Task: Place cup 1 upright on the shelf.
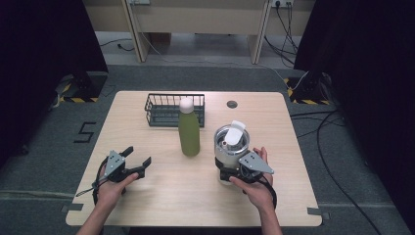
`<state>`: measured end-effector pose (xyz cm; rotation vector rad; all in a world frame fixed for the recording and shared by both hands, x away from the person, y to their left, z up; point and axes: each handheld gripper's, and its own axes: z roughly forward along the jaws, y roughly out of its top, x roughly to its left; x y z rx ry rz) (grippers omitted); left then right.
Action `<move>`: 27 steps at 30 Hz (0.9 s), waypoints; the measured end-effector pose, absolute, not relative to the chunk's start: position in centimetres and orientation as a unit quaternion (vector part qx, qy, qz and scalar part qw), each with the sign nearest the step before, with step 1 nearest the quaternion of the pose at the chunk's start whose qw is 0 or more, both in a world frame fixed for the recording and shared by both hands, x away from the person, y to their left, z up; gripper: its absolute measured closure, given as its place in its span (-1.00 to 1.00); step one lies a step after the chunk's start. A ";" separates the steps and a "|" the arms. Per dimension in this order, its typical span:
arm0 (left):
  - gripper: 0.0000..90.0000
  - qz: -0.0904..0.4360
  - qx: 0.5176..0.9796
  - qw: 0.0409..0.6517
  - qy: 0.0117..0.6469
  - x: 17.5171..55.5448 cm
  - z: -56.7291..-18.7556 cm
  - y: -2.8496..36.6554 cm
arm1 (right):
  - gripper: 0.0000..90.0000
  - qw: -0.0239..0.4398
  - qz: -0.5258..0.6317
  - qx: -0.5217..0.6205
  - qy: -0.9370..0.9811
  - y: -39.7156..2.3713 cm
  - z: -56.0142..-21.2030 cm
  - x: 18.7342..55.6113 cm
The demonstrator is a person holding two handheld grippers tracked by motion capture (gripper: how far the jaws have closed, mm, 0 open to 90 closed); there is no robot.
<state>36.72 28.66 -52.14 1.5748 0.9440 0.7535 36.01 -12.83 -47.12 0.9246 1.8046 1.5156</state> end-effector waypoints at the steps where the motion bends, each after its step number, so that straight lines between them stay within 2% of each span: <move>1: -0.68 0.318 0.665 0.546 0.398 36.7 -52.1 28.7 | -0.78 0.303 0.574 0.348 0.676 -12.9 -46.7 36.1; 15: -0.68 0.319 0.666 0.546 0.396 36.7 -52.1 28.6 | -0.78 0.321 0.592 0.344 0.654 -13.1 -43.9 38.0; 27: -0.68 0.321 0.671 0.544 0.389 36.7 -52.1 28.5 | -0.78 0.336 0.602 0.341 0.640 -13.1 -41.4 41.5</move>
